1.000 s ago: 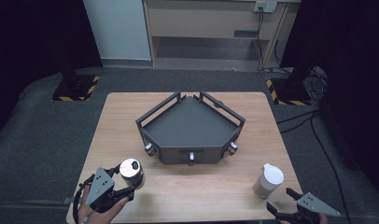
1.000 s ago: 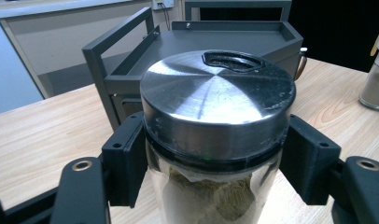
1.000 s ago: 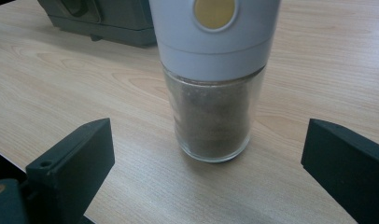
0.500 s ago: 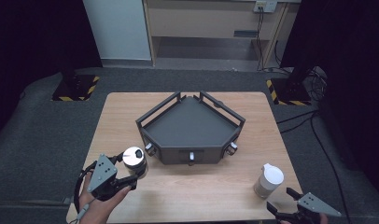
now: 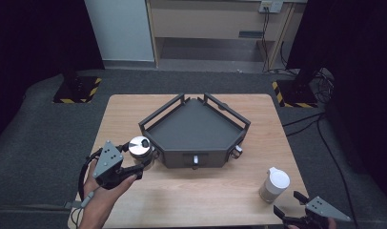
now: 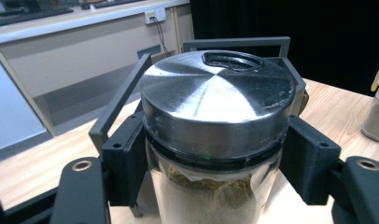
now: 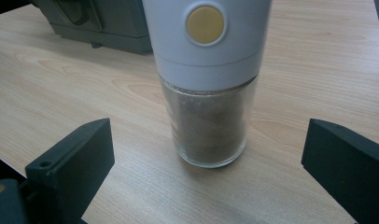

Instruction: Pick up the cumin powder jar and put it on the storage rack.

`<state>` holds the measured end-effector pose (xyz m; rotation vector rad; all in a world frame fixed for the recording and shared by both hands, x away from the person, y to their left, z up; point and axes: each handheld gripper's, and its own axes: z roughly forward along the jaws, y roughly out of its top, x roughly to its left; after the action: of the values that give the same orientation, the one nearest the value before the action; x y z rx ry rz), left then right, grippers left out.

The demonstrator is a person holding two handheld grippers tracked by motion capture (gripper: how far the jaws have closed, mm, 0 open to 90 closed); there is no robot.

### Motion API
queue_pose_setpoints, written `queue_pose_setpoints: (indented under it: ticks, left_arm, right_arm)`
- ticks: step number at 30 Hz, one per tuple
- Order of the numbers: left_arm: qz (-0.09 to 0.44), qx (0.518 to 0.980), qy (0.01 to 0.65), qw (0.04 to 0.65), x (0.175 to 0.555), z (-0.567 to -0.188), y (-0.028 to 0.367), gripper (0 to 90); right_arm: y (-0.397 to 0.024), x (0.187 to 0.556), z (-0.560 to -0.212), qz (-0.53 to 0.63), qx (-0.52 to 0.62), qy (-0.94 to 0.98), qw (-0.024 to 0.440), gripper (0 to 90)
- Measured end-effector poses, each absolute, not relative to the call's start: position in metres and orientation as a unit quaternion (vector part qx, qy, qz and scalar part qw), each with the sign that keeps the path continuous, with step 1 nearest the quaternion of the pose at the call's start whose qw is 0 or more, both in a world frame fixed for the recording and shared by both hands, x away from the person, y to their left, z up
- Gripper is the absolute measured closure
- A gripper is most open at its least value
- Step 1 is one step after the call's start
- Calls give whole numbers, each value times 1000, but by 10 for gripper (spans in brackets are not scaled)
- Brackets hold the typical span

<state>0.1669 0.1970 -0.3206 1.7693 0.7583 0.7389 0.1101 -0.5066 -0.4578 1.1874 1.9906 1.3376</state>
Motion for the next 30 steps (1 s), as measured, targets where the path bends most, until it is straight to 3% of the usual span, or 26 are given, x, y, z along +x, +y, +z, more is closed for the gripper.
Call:
queue_pose_setpoints:
  ticks: [13, 30]
  left_arm:
    - [296, 742, 301, 520, 211, -301, 184, 308]
    - [276, 743, 284, 540, 256, -308, 164, 308]
  right_arm:
    - [-503, 113, -458, 486, 427, 728, 227, 29]
    - [-505, 114, -458, 486, 428, 727, 226, 29]
